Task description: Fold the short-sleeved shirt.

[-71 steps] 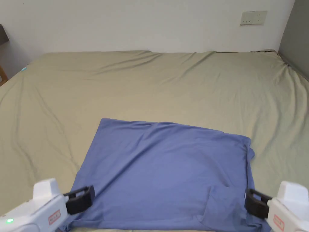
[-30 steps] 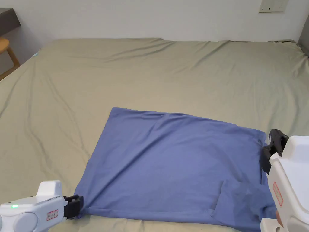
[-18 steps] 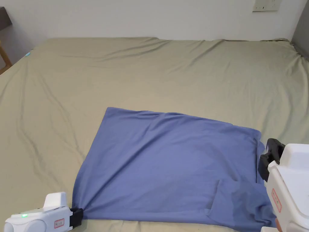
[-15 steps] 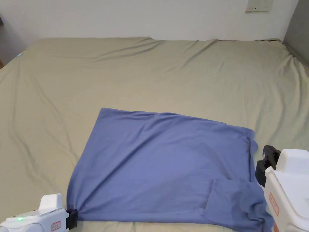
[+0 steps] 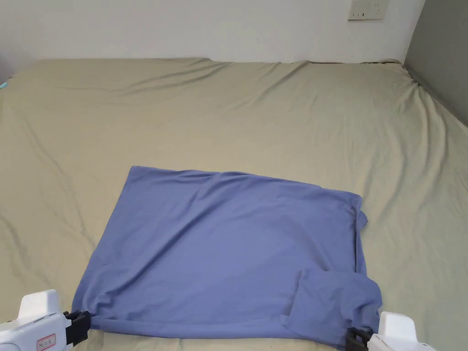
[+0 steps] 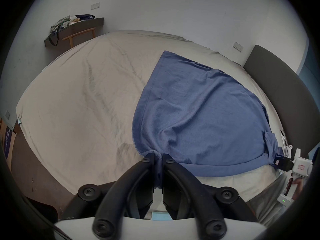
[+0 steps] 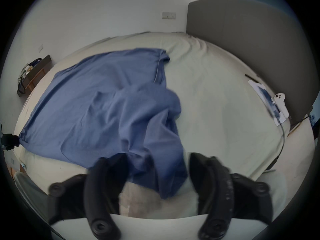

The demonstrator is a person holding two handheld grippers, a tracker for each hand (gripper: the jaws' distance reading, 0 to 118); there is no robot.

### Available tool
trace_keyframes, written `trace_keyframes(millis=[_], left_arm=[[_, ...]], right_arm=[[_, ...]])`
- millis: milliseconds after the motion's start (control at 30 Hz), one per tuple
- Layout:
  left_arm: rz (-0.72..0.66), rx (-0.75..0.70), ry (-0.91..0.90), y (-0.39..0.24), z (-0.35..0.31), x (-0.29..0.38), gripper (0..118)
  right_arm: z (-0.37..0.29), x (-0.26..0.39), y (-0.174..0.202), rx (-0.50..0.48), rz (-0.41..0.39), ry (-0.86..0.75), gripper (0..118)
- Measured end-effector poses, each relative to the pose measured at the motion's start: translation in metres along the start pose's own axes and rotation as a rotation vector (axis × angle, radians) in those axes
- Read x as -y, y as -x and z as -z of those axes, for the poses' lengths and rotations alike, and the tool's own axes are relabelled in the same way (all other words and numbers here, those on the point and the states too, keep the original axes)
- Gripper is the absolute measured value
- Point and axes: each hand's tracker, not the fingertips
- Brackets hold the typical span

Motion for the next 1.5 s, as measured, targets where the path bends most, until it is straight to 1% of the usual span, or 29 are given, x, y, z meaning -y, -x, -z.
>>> trace_keyframes(millis=[33,67,100,133,167,200,233,267,433,533,633,767,867,933,1033,1067,1133,1233,1267,1300,1333,1367,1400,1433,1467,1500], left_arm=[[0.005,-0.002,0.0,-0.001,-0.001,-0.001,7],[0.008,-0.002,-0.001,-0.002,-0.001,-0.001,7],[0.007,-0.003,-0.003,-0.002,-0.001,-0.002,7],[0.005,-0.003,-0.005,-0.005,-0.002,-0.003,7],[0.001,-0.004,-0.007,-0.006,-0.003,-0.005,7],[-0.008,-0.005,-0.016,-0.006,-0.005,-0.007,7],[-0.016,0.002,-0.032,-0.006,-0.008,-0.011,7],[-0.022,0.011,-0.052,-0.006,-0.007,-0.015,7],[-0.009,0.018,-0.124,-0.017,-0.013,-0.057,7],[-0.008,0.022,-0.159,-0.025,-0.003,-0.091,7],[0.007,0.014,-0.178,-0.036,0.014,-0.125,7],[0.033,-0.005,-0.179,-0.053,0.052,-0.165,7],[0.041,-0.025,-0.14,-0.062,0.09,-0.186,7],[0.049,-0.047,-0.105,-0.066,0.115,-0.194,7],[0.068,-0.075,-0.055,-0.073,0.149,-0.2,7],[0.087,-0.092,-0.035,-0.07,0.173,-0.201,7],[0.084,-0.11,0.002,-0.071,0.19,-0.2,7],[0.07,-0.131,0.078,-0.068,0.208,-0.193,7],[0.067,-0.131,0.064,-0.067,0.207,-0.189,7],[0.064,-0.132,0.032,-0.068,0.202,-0.187,8],[0.069,-0.133,0.029,-0.068,0.198,-0.187,16],[0.073,-0.132,0.032,-0.07,0.193,-0.188,30],[0.077,-0.123,0.026,-0.07,0.186,-0.189,53],[0.08,-0.078,-0.02,-0.072,0.172,-0.19,85],[0.059,-0.039,-0.075,-0.076,0.153,-0.191,102],[0.044,-0.008,-0.117,-0.079,0.137,-0.193,111]], right_arm=[[0.004,0.001,0.0,-0.025,0.003,0.009,58],[0.007,0.003,-0.002,-0.078,0.01,-0.006,46],[0.005,0.001,-0.001,-0.097,0.022,-0.022,35],[0.004,-0.002,0.0,-0.086,0.011,-0.015,16],[-0.002,-0.005,0.005,-0.102,0.0,-0.015,15],[-0.011,-0.008,0.011,-0.086,-0.014,-0.025,15],[-0.017,-0.012,0.012,-0.079,-0.03,-0.051,15],[-0.025,-0.02,0.012,-0.09,-0.029,-0.088,15],[-0.052,-0.074,0.009,-0.125,0.007,-0.214,15],[-0.048,-0.109,0.01,-0.137,0.033,-0.256,15],[-0.032,-0.139,0.014,-0.13,0.036,-0.259,15],[0.006,-0.175,0.021,-0.105,0.053,-0.219,15],[0.043,-0.192,0.025,-0.075,0.077,-0.154,15],[0.065,-0.2,0.024,-0.072,0.108,-0.104,15],[0.1,-0.208,0.024,-0.051,0.12,-0.048,15],[0.112,-0.21,0.023,-0.051,0.126,-0.022,15],[0.134,-0.211,0.02,-0.059,0.139,0.019,15],[0.149,-0.209,0.019,-0.059,0.139,0.056,16],[0.134,-0.205,0.028,-0.058,0.138,0.049,16],[0.128,-0.205,0.028,-0.057,0.138,0.036,16],[0.123,-0.206,0.029,-0.056,0.136,0.035,22],[0.112,-0.207,0.031,-0.053,0.132,0.033,30],[0.099,-0.207,0.034,-0.043,0.124,0.014,43],[0.086,-0.207,0.035,-0.021,0.115,-0.031,66],[0.068,-0.208,0.036,-0.016,0.108,-0.094,80],[0.054,-0.209,0.033,-0.015,0.102,-0.146,92]])
